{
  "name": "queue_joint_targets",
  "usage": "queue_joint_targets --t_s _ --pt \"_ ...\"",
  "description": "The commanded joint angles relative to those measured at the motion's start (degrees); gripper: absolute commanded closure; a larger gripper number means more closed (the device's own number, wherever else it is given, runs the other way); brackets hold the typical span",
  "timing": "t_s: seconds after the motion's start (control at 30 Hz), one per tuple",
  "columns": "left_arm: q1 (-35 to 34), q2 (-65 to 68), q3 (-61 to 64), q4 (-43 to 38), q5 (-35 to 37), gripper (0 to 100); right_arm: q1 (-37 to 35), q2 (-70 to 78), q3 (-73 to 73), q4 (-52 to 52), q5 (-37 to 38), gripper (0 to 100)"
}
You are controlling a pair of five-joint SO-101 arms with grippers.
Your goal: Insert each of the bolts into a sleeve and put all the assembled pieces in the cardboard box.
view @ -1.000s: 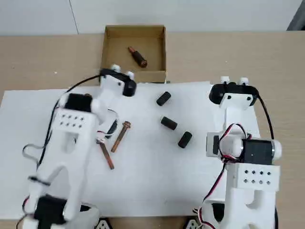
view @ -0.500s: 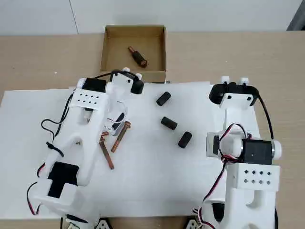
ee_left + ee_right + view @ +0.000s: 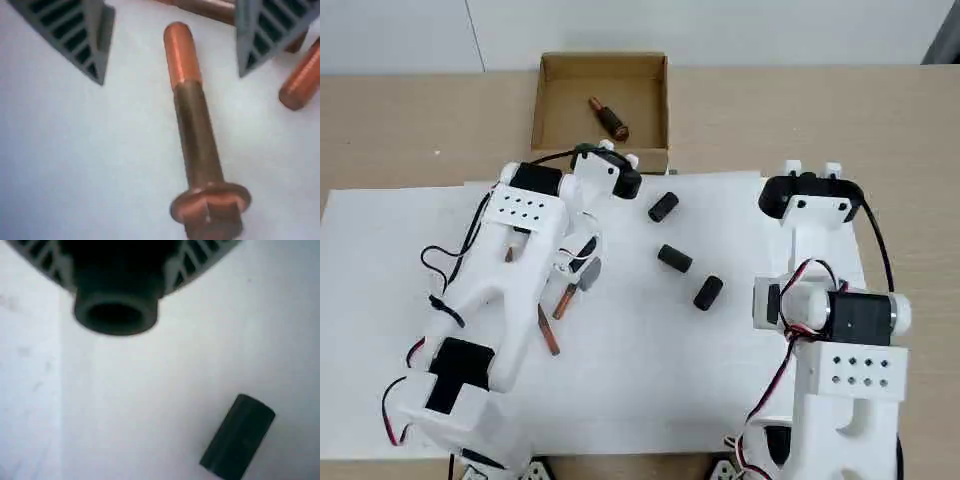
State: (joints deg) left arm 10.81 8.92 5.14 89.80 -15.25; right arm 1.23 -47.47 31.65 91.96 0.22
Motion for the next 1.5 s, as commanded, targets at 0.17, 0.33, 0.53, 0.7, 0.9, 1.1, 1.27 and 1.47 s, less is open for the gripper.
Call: queue_joint_targets --t_s 0.17,0.33,0.53,0.7,0.9,1.1,1.27,1.47 --pt "-0.18 7.21 -2.51 -4.66 -0.18 83 0.13 -0.92 -0.26 -1.1 0.18 99.2" --pt "-0.18 7.91 -2.51 -7.56 -0.18 83 0.13 -0.92 -0.26 -1.1 0.35 99.2" --pt "-1.49 8.09 -2.42 -9.85 -0.09 86 0.13 -1.27 2.29 -2.42 0.53 99.2" --pt "-2.64 9.58 -2.33 -9.58 -0.18 90 0.04 -1.45 3.52 -3.12 0.62 99.2" --pt "-2.46 13.27 -2.42 -9.85 -0.09 90 0.04 -1.45 3.43 -3.12 0.62 99.2" --pt "-2.2 13.27 -2.42 -10.9 -0.09 99 0.04 -1.45 3.34 -3.12 0.62 99.2" --pt "-2.29 11.6 -5.14 -7.47 0.0 100 0.04 -1.45 2.46 -3.47 0.62 99.2" --pt "-1.49 2.55 -9.89 -2.02 0.09 100 -0.04 -3.82 -5.19 -1.54 0.44 99.3"
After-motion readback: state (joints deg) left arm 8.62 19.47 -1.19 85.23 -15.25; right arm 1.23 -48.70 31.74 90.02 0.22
